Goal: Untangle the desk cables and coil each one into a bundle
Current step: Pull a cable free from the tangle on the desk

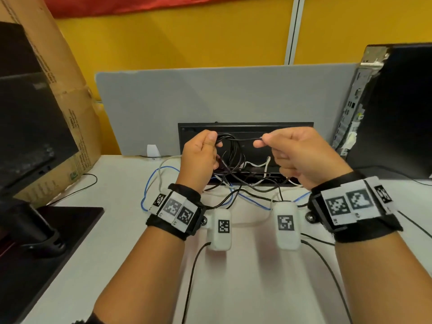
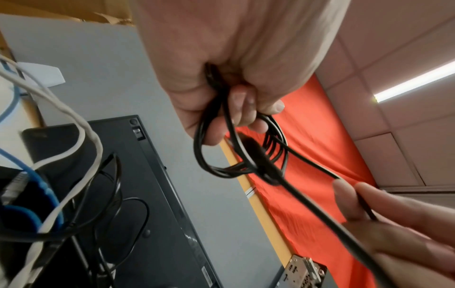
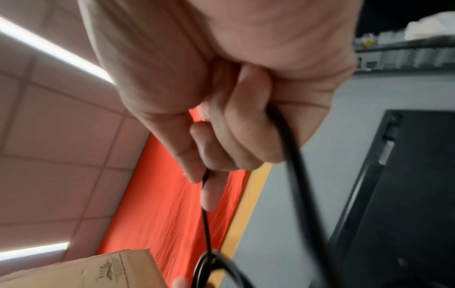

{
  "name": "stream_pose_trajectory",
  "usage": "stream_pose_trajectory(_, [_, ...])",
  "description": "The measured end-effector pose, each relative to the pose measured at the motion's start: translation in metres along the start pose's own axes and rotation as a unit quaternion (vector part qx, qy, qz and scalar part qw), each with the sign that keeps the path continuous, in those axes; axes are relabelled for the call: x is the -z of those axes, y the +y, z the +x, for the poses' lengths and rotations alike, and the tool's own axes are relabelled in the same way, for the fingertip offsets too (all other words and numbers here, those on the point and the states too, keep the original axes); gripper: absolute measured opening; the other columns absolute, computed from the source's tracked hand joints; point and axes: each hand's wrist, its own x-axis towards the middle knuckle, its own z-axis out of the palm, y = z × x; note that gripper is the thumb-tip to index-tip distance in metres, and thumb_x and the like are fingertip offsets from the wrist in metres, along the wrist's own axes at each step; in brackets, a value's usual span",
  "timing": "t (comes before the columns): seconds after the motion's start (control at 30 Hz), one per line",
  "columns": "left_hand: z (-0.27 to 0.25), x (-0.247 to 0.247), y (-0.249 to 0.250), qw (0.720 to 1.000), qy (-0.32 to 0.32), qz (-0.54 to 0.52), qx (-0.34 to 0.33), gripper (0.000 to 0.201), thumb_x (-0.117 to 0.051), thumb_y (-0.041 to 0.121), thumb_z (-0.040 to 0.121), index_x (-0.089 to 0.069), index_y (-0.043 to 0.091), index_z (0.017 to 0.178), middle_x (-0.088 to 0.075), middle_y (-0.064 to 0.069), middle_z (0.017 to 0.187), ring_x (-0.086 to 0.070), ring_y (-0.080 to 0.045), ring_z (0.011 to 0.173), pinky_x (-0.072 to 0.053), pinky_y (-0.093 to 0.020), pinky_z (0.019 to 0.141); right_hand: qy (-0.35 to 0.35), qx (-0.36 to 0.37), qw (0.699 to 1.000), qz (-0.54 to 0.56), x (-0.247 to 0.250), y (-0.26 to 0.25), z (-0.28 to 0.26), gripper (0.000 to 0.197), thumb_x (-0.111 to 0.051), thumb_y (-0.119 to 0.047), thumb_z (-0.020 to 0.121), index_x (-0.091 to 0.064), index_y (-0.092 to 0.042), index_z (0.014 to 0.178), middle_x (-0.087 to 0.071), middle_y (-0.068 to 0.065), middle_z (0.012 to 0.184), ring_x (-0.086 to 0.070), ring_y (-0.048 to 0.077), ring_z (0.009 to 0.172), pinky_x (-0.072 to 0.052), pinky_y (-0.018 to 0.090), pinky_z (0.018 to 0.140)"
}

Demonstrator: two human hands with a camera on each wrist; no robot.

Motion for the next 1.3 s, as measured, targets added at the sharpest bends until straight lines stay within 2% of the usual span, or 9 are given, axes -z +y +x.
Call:
stream_pose_trajectory(0.17, [0.004,0.013,-0.005,0.999,0.008,0.028,0.021,0.034,-0.038,0.025,0.104,-0.055,0.015,0.076,-0.033,0.006,0.052,-0.033,-0.005,0.045,-0.037,-0.022,0.045,0.037,0.068,0.981,-0.181,0.015,-0.014,-0.010,0.017,-0.061,-0.019,0.093,-0.077,-0.019,0.088,-0.049,-0.016,0.043,-0.037,0.004,0.037,-0.029,0.013,0.039])
stream_pose_trajectory(0.27, [0.002,0.013,0.000,0.999,0.000,0.020,0.038,0.035,-0.037,0.027,0.104,-0.053,0.015,0.075,-0.033,0.005,0.052,-0.032,-0.007,0.044,-0.035,-0.025,0.045,0.069,0.134,0.949,-0.277,0.017,-0.019,-0.014,0.015,-0.063,-0.019,0.092,-0.077,-0.022,0.090,-0.068,-0.014,0.065,-0.057,0.003,0.056,-0.040,0.006,0.050])
stream_pose_trajectory(0.37, [-0.001,0.011,0.010,0.993,-0.021,-0.079,0.084,0.037,-0.037,0.031,0.104,-0.050,0.014,0.074,-0.032,0.006,0.050,-0.027,-0.008,0.042,-0.030,-0.024,0.043,0.123,0.185,0.895,-0.388,0.015,-0.014,-0.010,0.015,-0.063,-0.018,0.091,-0.077,-0.022,0.093,-0.069,-0.003,0.086,-0.060,0.015,0.087,-0.049,0.027,0.080])
stream_pose_trajectory(0.5, [-0.006,0.009,0.025,0.960,-0.073,-0.248,0.107,0.038,-0.035,0.034,0.105,-0.046,0.014,0.074,-0.023,0.006,0.052,-0.019,-0.009,0.043,-0.029,-0.024,0.044,0.165,0.260,0.851,-0.426,0.008,0.003,-0.001,0.013,-0.065,-0.014,0.089,-0.076,-0.019,0.093,-0.060,-0.002,0.080,-0.052,0.016,0.081,-0.042,0.030,0.077])
stream_pose_trajectory(0.63, [-0.011,0.002,0.032,0.941,-0.108,-0.306,0.094,0.034,-0.036,0.030,0.105,-0.041,0.014,0.075,-0.024,0.007,0.052,-0.020,-0.008,0.043,-0.033,-0.024,0.046,0.192,0.298,0.872,-0.338,-0.003,0.017,0.005,0.012,-0.066,-0.012,0.088,-0.077,-0.016,0.092,-0.068,-0.006,0.073,-0.064,0.009,0.069,-0.053,0.026,0.069])
stream_pose_trajectory(0.77, [-0.017,-0.005,0.031,0.944,-0.113,-0.298,0.090,0.033,-0.033,0.030,0.105,-0.039,0.015,0.077,-0.022,0.004,0.057,-0.021,-0.009,0.046,-0.037,-0.023,0.047,0.181,0.230,0.943,-0.161,-0.018,0.026,0.006,0.015,-0.066,-0.008,0.087,-0.076,-0.019,0.089,-0.072,-0.005,0.070,-0.071,0.011,0.065,-0.061,0.032,0.064])
stream_pose_trajectory(0.97, [-0.018,-0.010,0.025,0.952,-0.066,-0.286,0.084,0.032,-0.032,0.028,0.106,-0.039,0.015,0.078,-0.014,-0.002,0.063,-0.019,-0.011,0.050,-0.037,-0.024,0.049,0.091,0.137,0.986,0.012,-0.040,0.027,0.001,0.023,-0.059,-0.001,0.090,-0.078,-0.014,0.083,-0.076,0.004,0.079,-0.074,0.019,0.076,-0.059,0.025,0.069])
stream_pose_trajectory(1.1, [-0.017,-0.012,0.020,0.954,-0.039,-0.285,0.082,0.032,-0.031,0.027,0.106,-0.040,0.015,0.078,-0.019,0.003,0.057,-0.021,-0.010,0.047,-0.038,-0.025,0.049,-0.003,0.049,0.989,0.139,-0.045,0.019,-0.001,0.023,-0.049,-0.004,0.094,-0.073,-0.001,0.092,-0.074,0.016,0.091,-0.072,0.028,0.081,-0.059,0.031,0.074])
stream_pose_trajectory(1.3, [-0.017,-0.014,0.018,0.972,-0.023,-0.225,0.071,0.031,-0.030,0.027,0.106,-0.040,0.014,0.080,-0.024,0.005,0.055,-0.023,-0.011,0.049,-0.037,-0.027,0.052,-0.055,0.001,0.980,0.191,-0.042,0.018,-0.003,0.031,-0.059,-0.022,0.084,-0.066,0.003,0.101,-0.070,0.016,0.095,-0.068,0.026,0.085,-0.059,0.039,0.082])
